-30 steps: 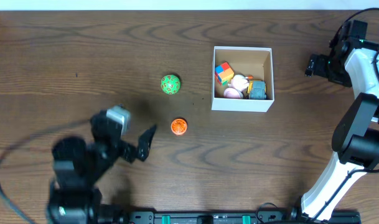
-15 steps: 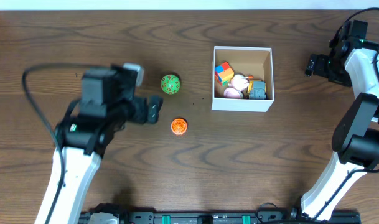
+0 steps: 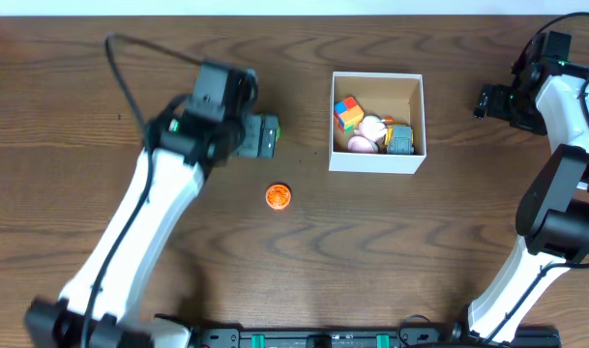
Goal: Pack container
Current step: 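Move the left gripper forward over the green numbered ball, then lower the left gripper and close it on the green ball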
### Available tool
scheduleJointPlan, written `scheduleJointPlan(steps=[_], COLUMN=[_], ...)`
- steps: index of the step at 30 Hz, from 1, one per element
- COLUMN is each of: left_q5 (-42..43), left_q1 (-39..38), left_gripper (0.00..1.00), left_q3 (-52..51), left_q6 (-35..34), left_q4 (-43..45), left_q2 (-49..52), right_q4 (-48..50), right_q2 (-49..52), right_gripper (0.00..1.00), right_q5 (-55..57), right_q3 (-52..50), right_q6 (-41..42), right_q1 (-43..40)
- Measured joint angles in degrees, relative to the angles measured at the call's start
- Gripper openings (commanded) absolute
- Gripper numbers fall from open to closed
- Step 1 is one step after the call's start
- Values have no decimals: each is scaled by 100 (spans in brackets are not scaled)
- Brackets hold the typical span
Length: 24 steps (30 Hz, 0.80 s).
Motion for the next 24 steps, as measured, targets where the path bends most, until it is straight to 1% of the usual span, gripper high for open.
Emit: scheduleJointPlan(steps=[4, 7, 15, 24], left_q5=[-57, -157, -284, -291], left_q1=[0, 7, 74, 76], left_gripper=[98, 98, 98, 98], left_q3=[1211, 1670, 1722, 1722], left_q6=[0, -57, -179, -216], left_q4=[-339, -313, -291, -225], left_q2=[837, 1353, 2461, 3038], right_q4=[-2, 0, 0, 0], right_q2=[0, 0, 0, 0], right_gripper=[99, 99, 99, 99], right_q5=[-2, -2, -2, -2], right_q3=[0, 0, 0, 0], right_q6=[0, 0, 0, 0], right_q1=[0, 0, 0, 0])
